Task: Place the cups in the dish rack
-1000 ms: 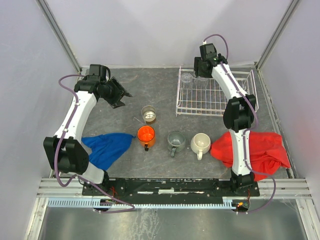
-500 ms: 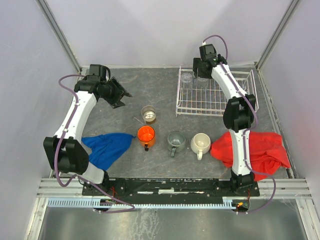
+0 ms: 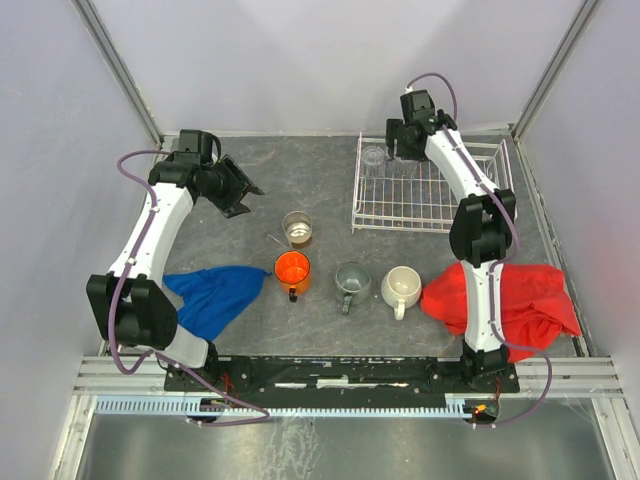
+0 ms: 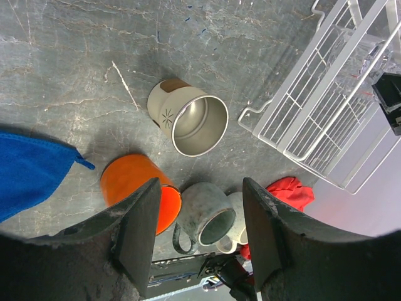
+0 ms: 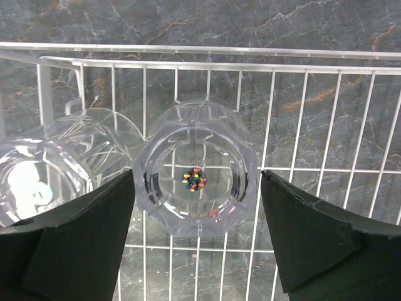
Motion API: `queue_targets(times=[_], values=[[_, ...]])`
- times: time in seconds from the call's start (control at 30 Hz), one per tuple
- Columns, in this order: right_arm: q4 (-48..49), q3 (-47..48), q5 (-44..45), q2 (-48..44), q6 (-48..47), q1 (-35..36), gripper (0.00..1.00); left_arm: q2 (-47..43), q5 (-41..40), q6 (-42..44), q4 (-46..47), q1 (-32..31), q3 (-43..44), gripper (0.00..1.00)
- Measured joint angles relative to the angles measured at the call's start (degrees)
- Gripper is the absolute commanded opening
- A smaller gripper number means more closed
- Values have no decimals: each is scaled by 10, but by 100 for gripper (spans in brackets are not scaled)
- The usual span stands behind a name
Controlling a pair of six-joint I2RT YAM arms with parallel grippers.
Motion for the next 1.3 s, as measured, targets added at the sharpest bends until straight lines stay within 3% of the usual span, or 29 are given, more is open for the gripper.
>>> queue_targets(times=[0.37,0.7,0.9,1.3], values=[[2,-27,-12,-75,2,0,89,-9,-1,0,5,0,-23,61],[-3,-154,-21,-213,8,0,86,-70,-32,35,-4,-11,-90,57],[-14,-228,-28,-315,16,1,84,-90,-92,68,-14,-68,-94,57],[-63,-359,-48,-516,28,15,81,64,-167,122,-10,-132,-55,49]])
